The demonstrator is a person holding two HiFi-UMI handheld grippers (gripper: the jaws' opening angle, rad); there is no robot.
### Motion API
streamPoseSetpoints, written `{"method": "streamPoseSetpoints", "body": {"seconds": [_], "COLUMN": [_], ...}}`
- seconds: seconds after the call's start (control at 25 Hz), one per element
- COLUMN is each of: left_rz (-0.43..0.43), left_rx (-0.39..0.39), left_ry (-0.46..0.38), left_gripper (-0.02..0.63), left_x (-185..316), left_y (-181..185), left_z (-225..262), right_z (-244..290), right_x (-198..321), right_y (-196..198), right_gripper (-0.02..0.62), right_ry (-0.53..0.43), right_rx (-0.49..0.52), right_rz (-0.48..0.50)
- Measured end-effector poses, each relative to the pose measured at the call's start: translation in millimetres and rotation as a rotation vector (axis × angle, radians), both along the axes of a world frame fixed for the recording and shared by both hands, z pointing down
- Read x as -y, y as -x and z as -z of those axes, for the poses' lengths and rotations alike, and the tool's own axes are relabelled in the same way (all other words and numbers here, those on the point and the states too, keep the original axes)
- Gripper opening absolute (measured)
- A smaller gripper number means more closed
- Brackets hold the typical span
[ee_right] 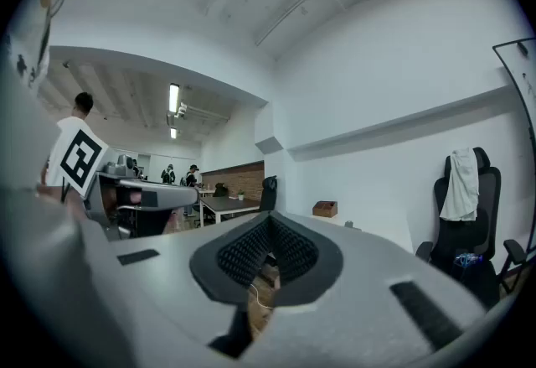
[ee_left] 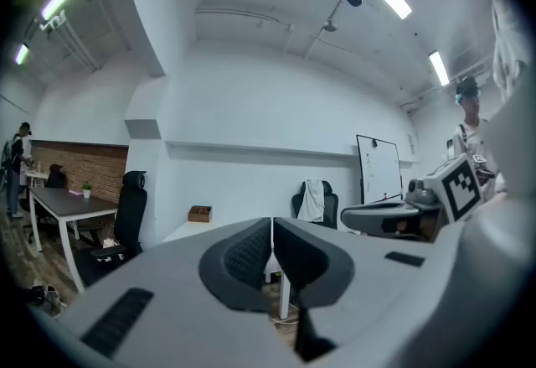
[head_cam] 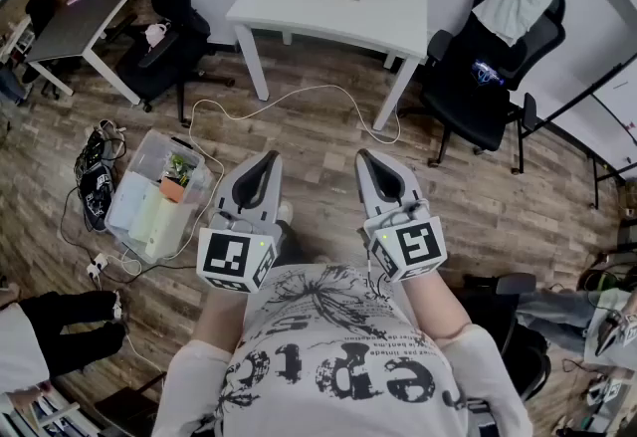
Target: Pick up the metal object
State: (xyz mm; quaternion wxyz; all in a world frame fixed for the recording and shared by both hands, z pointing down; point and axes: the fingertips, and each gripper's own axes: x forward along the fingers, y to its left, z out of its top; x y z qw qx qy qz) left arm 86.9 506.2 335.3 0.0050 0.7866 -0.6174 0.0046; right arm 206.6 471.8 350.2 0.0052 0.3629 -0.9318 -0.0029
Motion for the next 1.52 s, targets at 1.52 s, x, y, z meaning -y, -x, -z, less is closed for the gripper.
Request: {"method": "streamPoseSetpoints", "body": {"seconds": [1.52], "left_rz": [-0.036], "left_rx": [-0.028], "left_ry": [0.068], "left_gripper": [0.012], "left_x": [198], "left_y": [101], "left_z": [-19], "right_z": [-36], "right_x": [205], "right_y": [76], "right_gripper": [-0.009], "right_ry": [0.147], "right_rx": [-0.013], "right_rz": [-0.172]}}
